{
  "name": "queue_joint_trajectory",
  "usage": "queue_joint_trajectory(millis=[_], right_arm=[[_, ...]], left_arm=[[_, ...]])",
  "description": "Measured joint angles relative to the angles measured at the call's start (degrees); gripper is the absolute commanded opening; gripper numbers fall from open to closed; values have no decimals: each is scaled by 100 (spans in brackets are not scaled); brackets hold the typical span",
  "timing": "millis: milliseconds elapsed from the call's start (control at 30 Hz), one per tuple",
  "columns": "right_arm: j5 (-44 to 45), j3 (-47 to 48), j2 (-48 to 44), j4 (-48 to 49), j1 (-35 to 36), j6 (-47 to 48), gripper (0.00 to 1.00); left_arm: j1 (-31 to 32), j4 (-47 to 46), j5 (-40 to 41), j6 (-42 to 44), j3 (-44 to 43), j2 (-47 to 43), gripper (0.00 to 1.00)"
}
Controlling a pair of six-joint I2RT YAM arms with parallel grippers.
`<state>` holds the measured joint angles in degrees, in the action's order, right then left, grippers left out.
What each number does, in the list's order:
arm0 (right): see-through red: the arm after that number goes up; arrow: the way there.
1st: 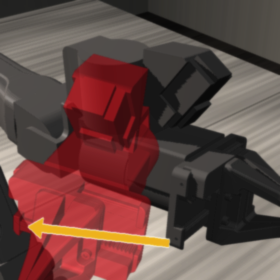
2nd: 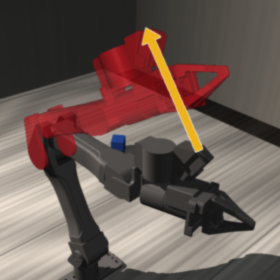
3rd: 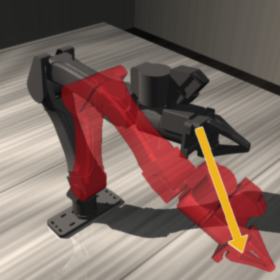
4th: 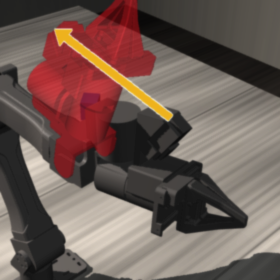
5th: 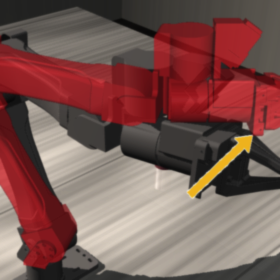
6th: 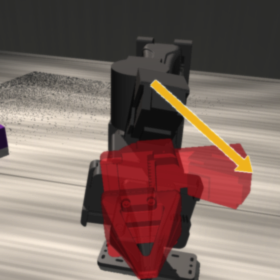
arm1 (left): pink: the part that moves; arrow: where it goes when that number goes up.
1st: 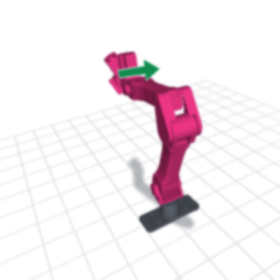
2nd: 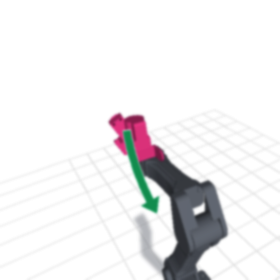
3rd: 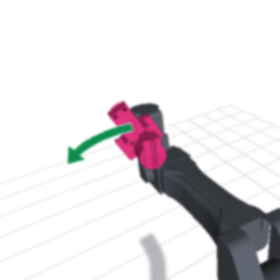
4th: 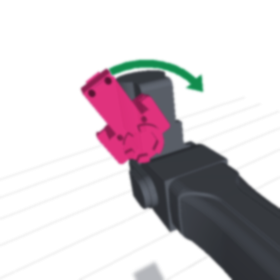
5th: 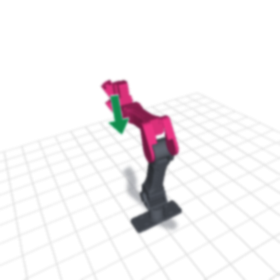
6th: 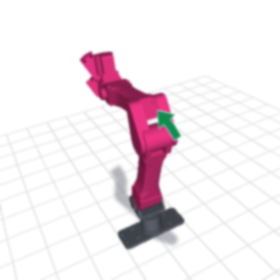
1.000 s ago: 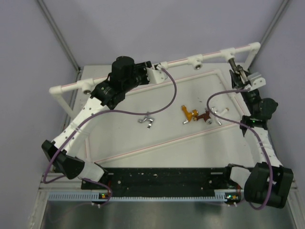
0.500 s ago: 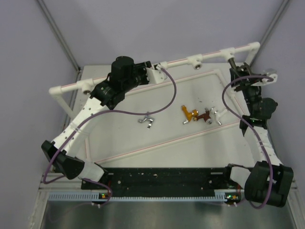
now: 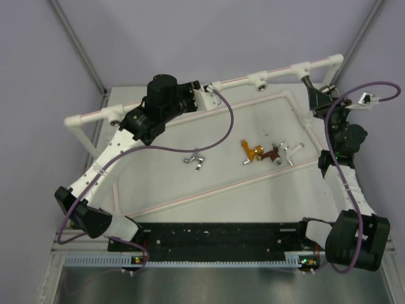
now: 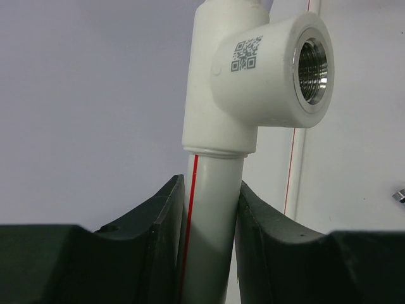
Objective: Install the water faucets
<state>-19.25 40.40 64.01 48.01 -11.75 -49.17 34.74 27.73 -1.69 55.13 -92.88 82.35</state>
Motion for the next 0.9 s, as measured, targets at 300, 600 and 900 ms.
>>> queue_joint_trajectory(millis=[300,600,900], right_arm=[[356,-326,164,422,7,-2437,0],[695,-140,9,-201,79,-2778,0],[719,114,-144,-420,142,-887,0]], left_arm=[[-2,17,-50,-37,0,-13,0],[-2,35,-66,-48,0,-26,0],[2,59,-83,-79,0,-48,0]])
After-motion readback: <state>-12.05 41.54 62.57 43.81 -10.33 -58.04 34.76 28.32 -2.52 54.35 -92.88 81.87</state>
